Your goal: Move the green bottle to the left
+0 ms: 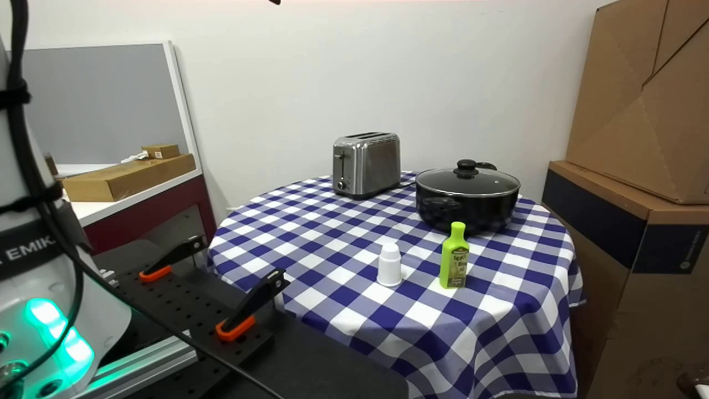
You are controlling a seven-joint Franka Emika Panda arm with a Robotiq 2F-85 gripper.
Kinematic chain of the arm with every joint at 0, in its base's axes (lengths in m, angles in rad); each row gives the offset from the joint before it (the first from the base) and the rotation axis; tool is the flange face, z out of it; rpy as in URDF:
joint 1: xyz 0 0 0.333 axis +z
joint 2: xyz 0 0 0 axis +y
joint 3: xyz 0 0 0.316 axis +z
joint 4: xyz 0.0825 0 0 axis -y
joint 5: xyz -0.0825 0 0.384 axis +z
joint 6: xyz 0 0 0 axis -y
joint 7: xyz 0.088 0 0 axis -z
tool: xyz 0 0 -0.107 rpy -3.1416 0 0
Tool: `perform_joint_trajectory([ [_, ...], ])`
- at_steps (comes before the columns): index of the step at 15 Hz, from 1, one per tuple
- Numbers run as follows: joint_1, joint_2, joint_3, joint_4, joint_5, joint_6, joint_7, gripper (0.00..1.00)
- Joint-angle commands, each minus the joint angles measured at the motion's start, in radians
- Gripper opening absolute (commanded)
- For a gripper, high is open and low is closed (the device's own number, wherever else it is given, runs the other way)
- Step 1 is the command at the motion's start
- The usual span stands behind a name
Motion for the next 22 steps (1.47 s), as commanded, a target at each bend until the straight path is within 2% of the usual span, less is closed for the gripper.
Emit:
perform_joint_trajectory([
  [1, -0.053, 0.034, -0.047, -0.042, 0.018, 0.101, -0.009, 1.0],
  [5, -0.124, 0.123, -0.129, -0.064, 0.046, 0.329, -0.015, 1.0],
  [8, -0.163, 0.217, -0.175, -0.055, 0.073, 0.435, -0.016, 1.0],
  [14, -0.199, 0.389, -0.195, -0.035, 0.143, 0.524, -0.02, 1.0],
  [22, -0.255, 0.528, -0.217, -0.055, 0.098, 0.579, 0.009, 1.0],
])
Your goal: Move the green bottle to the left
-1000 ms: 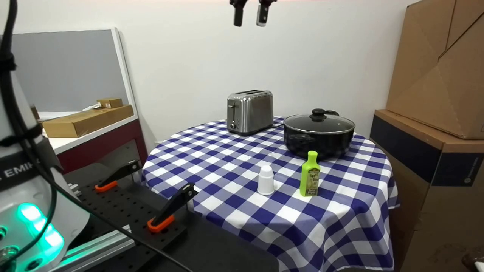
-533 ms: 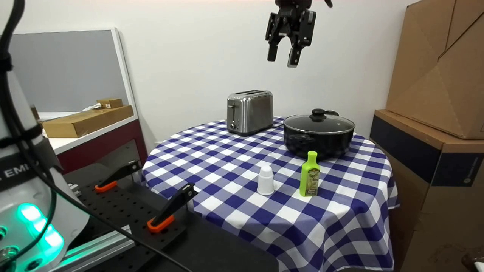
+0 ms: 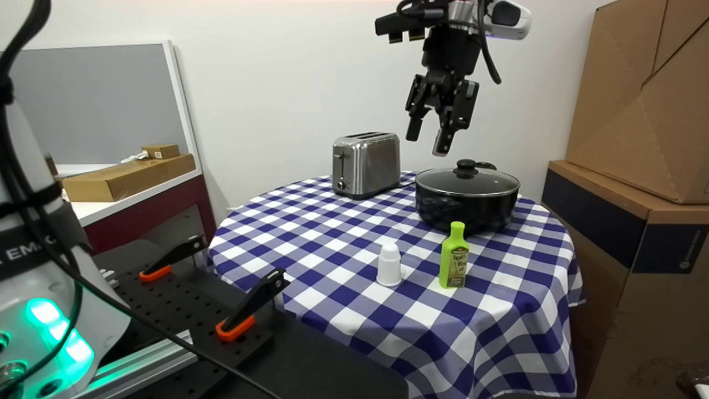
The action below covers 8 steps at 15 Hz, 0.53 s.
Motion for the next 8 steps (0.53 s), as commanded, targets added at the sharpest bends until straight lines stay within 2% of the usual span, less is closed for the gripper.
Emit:
perform_joint_trajectory([
  [1, -0.023, 0.059, -0.015, 0.006, -0.01, 0.021, 0.01, 1.0],
  [8, -0.049, 0.156, -0.033, 0.012, -0.035, 0.134, 0.014, 1.0],
])
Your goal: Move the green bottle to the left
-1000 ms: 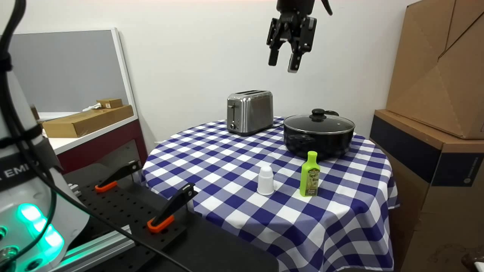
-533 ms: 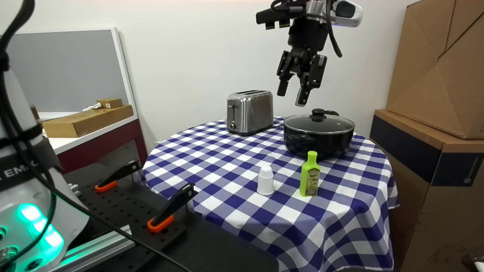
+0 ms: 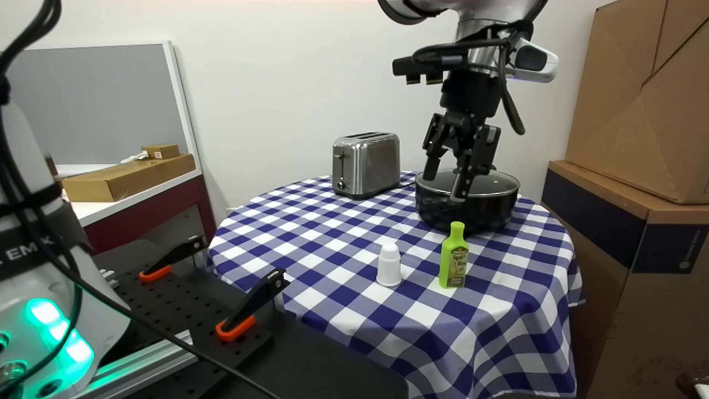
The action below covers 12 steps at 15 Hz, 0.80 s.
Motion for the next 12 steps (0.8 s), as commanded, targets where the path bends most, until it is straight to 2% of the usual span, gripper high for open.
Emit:
perform_joint_trajectory([
  [1, -0.002, 0.051, -0.003, 0.016, -0.028, 0.071, 0.017, 1.0],
  [12, 0.01, 0.177, 0.024, 0.094, -0.041, 0.153, 0.018, 1.0],
])
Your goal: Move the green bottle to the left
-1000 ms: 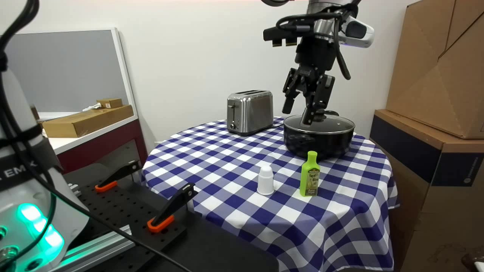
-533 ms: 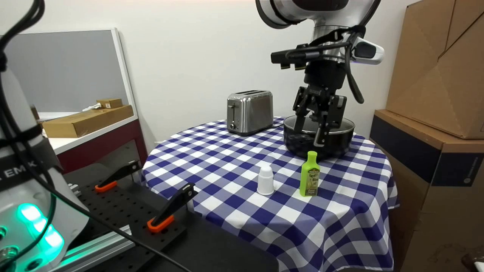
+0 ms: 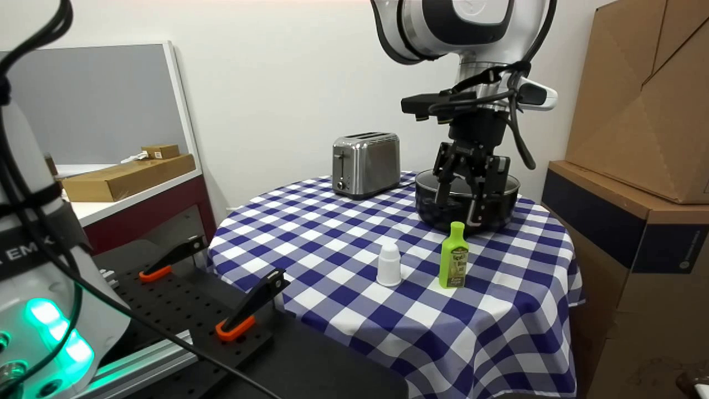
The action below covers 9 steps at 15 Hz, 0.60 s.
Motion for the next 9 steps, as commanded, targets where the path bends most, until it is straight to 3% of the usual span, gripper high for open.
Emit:
perform_joint_trajectory([
  [1, 0.003, 0.052, 0.007, 0.048, -0.023, 0.015, 0.019, 1.0],
  [9, 0.013, 0.129, 0.018, 0.095, -0.045, 0.006, 0.024, 1.0],
])
